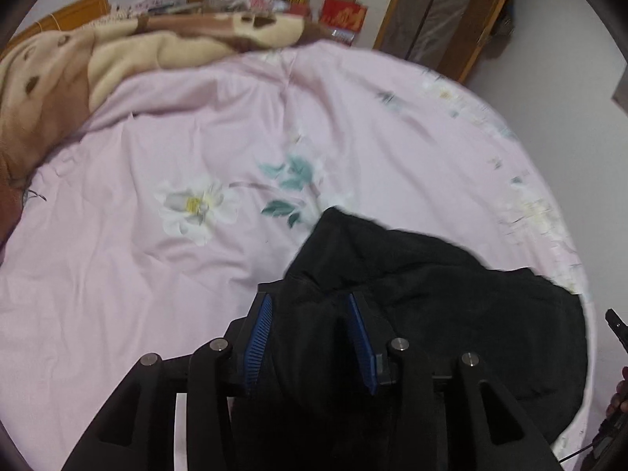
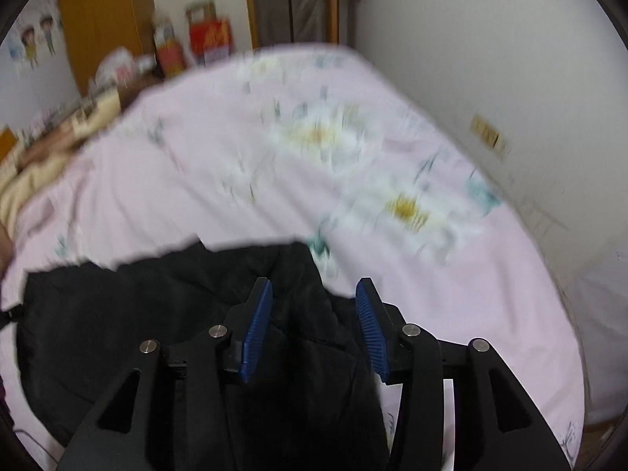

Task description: Fold large clothes

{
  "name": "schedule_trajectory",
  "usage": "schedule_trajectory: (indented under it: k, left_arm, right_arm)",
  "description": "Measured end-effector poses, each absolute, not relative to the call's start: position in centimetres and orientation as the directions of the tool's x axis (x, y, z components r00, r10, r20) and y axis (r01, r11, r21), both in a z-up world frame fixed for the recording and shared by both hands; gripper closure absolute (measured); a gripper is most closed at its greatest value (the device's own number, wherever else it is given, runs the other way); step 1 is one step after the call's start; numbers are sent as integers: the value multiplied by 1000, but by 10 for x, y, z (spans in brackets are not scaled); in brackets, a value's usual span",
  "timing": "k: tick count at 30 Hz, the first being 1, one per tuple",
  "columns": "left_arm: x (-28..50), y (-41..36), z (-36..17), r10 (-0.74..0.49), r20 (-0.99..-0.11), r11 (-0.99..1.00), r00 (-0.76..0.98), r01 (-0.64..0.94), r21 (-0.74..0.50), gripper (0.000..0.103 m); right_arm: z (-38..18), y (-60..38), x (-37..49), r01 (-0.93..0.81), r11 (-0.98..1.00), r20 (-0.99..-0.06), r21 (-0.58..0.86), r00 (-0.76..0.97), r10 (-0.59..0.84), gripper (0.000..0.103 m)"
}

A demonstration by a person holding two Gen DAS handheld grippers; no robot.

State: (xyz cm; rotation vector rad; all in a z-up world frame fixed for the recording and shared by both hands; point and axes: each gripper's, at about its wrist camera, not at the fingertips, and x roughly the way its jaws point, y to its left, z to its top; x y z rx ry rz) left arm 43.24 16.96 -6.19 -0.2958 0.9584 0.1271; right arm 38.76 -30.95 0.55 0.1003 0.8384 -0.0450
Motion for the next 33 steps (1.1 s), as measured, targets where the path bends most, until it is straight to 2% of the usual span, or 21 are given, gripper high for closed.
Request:
schedule_trajectory:
  k: [3, 4, 7, 12, 16, 20, 25, 33]
  left_arm:
    - [405, 142, -40, 8, -763, 973, 646, -182, -144, 47]
    - [398, 130, -37, -6, -751, 976, 660, -158, -146, 46]
    - [392, 94, -48, -72, -771, 981, 633, -96, -170, 46]
    - [402, 42, -89, -67, -822, 994, 565, -36, -105, 46]
    - [408, 41, -118, -48, -828, 992, 558, -71, -105, 43]
    - [413, 47, -146, -84, -835, 990, 543, -50, -132, 42]
    - [414, 41, -167, -57, -833, 991, 550, -72, -116, 42]
    - [410, 39, -161, -52, -846, 995, 531, -45, -90, 42]
  right_arm:
    - [25, -291, 362, 15, 995, -696, 100, 716, 60, 47]
    - [26, -282, 353, -26, 993, -685, 114, 722, 97, 47]
    - [15, -243, 338, -144, 984, -695, 107, 697, 177, 47]
    - [-32, -199, 338, -207, 972, -741, 107, 635, 217, 47]
    - [-71, -190, 343, -181, 981, -780, 74, 603, 170, 47]
    - [-93, -198, 349, -165, 978, -798, 131, 567, 203, 46]
    - [-115, -185, 354, -182, 983, -815, 26, 565, 127, 46]
    - [-120, -190, 353, -199, 979, -836, 39, 531, 141, 46]
